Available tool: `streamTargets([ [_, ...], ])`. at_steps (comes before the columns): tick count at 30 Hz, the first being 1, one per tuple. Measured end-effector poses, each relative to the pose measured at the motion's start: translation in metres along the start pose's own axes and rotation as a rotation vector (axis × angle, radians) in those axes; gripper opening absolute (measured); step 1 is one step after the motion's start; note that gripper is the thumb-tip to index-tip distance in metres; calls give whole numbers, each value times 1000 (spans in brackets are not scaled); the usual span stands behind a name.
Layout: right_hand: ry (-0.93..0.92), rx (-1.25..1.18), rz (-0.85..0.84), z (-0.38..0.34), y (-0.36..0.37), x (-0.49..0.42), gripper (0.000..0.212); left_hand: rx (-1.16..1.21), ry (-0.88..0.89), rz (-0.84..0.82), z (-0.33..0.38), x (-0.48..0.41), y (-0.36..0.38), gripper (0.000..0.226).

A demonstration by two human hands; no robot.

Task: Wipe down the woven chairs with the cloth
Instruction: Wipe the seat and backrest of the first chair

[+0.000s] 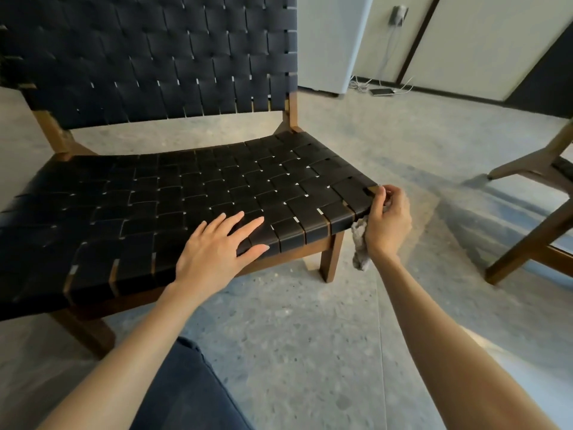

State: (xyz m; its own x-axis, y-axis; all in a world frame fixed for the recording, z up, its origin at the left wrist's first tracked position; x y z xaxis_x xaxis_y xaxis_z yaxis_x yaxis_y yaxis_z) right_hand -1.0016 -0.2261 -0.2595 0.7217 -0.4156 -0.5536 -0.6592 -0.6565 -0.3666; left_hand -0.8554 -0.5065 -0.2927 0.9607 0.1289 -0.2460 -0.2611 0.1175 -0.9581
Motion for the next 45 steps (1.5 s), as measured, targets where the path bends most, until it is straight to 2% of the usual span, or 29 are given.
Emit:
streamTargets([
  [3,-130,201,24,-6,2,-1,32,-15,6,14,0,1,-2,66],
  [6,-437,278,-28,-21,5,-3,18,-18,2,8,0,1,-1,67],
  [8,-619,271,-84,-31,7,-3,17,-21,2,0,0,0,-1,68],
  [10,-636,230,-121,-34,10,-4,22,-13,5,-15,0,-1,-1,68],
  [13,-384,166,-114,-28,9,-14,24,-6,3,-32,0,-1,0,69],
  [14,-361,168,-97,-29,8,-13,21,-7,1,-37,0,0,0,69],
  [15,-420,179,-85,-37,6,-8,15,-9,3,-41,0,0,0,69],
  [18,-815,66,-97,-78,6,42,11,-23,31,-53,2,-1,-1,71],
  [19,-844,-14,-100,-88,5,60,10,-28,42,-60,2,-1,-1,71],
  [20,-794,-84,-100,-95,3,73,11,-27,50,-64,1,-1,0,72],
  [22,-561,-231,-139,-102,2,86,16,-17,65,-68,1,0,0,73],
  [24,-405,-346,-196,-109,0,94,20,21,77,-61,1,1,-1,71],
  [26,-273,-454,-254,-118,-3,96,23,97,142,4,7,4,-9,66],
  [29,-154,-510,-268,-125,-6,106,7,259,305,192,20,17,-30,56],
  [30,-114,-516,-314,-123,-4,113,2,300,363,254,25,24,-36,53],
  [32,17,-549,-453,-114,3,131,6,365,475,329,35,40,-39,49],
  [34,191,-592,-548,-99,6,147,15,456,525,303,43,55,-34,52],
  [36,277,-612,-593,-87,4,160,23,510,502,255,49,66,-23,63],
  [39,233,-530,-677,-76,-3,180,28,590,372,160,48,77,1,68],
  [42,251,-456,-806,-66,-3,199,27,795,175,116,34,84,25,34],
  [45,252,-386,-944,-61,0,212,28,937,-7,130,7,93,39,19],
])
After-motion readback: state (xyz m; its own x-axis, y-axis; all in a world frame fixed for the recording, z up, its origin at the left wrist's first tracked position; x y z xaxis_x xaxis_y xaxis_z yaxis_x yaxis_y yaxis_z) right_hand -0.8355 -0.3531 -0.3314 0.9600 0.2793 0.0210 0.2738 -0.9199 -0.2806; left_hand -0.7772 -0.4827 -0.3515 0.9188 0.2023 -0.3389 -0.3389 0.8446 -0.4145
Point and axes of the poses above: each hand's wrist, its own x-axis away from the middle knuckle, its own y-axis out of the palm, z = x × y, the point moved 8 cm from there along -x, towards the middle knuckle, and after that the axes turned 12 degrees about z, right-handed, at the moved point
